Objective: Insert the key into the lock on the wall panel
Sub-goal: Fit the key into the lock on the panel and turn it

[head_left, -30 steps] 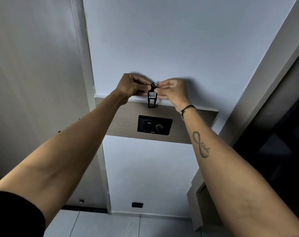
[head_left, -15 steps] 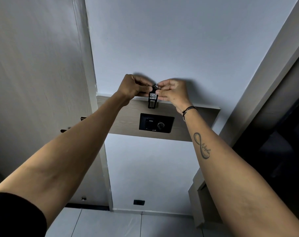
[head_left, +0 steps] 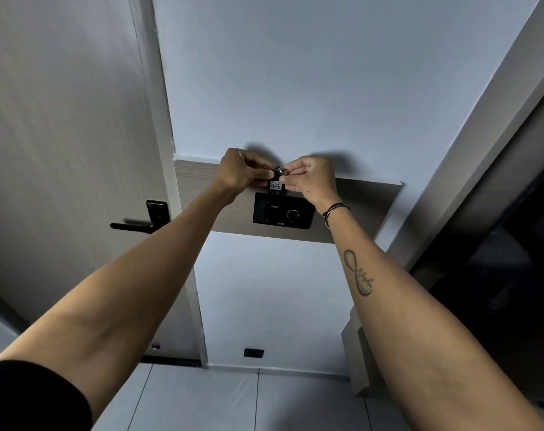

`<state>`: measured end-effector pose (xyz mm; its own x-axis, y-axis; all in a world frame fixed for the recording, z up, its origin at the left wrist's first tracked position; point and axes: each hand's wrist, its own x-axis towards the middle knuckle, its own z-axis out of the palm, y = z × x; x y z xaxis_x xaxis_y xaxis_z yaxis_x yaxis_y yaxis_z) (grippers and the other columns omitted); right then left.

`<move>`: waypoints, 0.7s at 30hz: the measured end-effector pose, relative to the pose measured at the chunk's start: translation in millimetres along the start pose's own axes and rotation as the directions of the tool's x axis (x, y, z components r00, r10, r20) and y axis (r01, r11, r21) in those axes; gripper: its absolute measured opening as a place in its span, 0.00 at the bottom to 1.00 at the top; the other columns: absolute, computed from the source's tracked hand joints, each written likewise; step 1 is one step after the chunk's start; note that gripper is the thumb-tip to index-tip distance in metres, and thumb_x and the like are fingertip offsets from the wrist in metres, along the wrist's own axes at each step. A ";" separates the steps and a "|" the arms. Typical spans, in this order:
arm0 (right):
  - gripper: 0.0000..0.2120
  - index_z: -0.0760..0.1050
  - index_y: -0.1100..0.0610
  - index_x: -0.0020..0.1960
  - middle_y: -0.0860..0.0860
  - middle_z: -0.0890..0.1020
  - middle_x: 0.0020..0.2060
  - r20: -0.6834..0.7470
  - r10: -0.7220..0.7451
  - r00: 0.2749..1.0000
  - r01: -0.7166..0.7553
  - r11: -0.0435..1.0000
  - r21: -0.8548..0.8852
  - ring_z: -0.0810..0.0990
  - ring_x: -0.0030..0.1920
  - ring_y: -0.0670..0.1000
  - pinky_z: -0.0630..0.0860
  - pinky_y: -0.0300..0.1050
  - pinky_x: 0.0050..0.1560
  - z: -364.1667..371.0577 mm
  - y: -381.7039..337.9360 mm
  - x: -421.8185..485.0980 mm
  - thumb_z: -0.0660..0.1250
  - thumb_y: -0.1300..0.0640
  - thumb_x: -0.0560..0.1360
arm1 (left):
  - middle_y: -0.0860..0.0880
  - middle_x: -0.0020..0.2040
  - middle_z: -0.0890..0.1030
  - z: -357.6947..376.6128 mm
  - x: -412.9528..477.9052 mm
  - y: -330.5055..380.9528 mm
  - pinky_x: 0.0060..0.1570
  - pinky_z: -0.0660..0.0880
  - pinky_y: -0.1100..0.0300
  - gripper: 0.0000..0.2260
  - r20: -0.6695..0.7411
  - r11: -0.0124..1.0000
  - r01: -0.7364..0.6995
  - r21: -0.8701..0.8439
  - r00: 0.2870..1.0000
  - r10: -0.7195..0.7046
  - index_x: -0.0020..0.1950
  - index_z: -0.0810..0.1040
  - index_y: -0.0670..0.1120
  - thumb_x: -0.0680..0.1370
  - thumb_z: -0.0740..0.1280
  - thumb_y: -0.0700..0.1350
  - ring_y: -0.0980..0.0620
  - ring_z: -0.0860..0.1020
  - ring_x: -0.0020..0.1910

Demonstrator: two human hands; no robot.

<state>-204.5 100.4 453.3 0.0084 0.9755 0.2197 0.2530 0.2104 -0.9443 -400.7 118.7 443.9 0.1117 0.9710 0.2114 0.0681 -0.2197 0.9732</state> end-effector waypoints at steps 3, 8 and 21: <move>0.12 0.82 0.73 0.54 0.57 0.83 0.39 -0.016 -0.002 1.000 0.001 0.999 -0.032 0.84 0.38 0.50 0.87 0.39 0.41 1.7 6.9 -2.7 0.77 0.74 0.71 | 0.48 0.35 0.88 2.7 -2.1 -7.4 0.38 0.86 0.61 0.10 -0.010 1.000 0.004 0.018 1.000 -0.004 0.41 0.88 0.45 0.71 0.80 0.30 0.52 0.86 0.33; 0.09 0.84 0.64 0.47 0.56 0.85 0.37 -0.020 -0.009 1.000 0.008 0.997 -0.077 0.84 0.35 0.48 0.87 0.40 0.40 0.4 11.2 -2.0 0.79 0.73 0.70 | 0.46 0.38 0.88 5.0 -3.6 -12.4 0.40 0.86 0.60 0.09 -0.046 0.999 -0.018 0.034 0.999 0.020 0.42 0.89 0.45 0.72 0.80 0.31 0.50 0.85 0.35; 0.15 0.82 0.51 0.38 0.52 0.87 0.34 -0.060 -0.036 0.998 0.022 0.975 -0.219 0.88 0.34 0.47 0.88 0.44 0.40 3.8 36.6 -8.2 0.83 0.68 0.68 | 0.40 0.40 0.86 14.8 -12.4 -30.3 0.38 0.85 0.63 0.09 -0.067 0.992 -0.018 0.125 0.997 0.026 0.52 0.87 0.33 0.73 0.79 0.31 0.52 0.83 0.33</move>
<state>-199.0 100.3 416.0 0.0577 0.9617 0.2678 0.4591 0.2127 -0.8625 -389.4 111.9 410.5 0.0467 0.9690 0.2427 0.1896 -0.2471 0.9503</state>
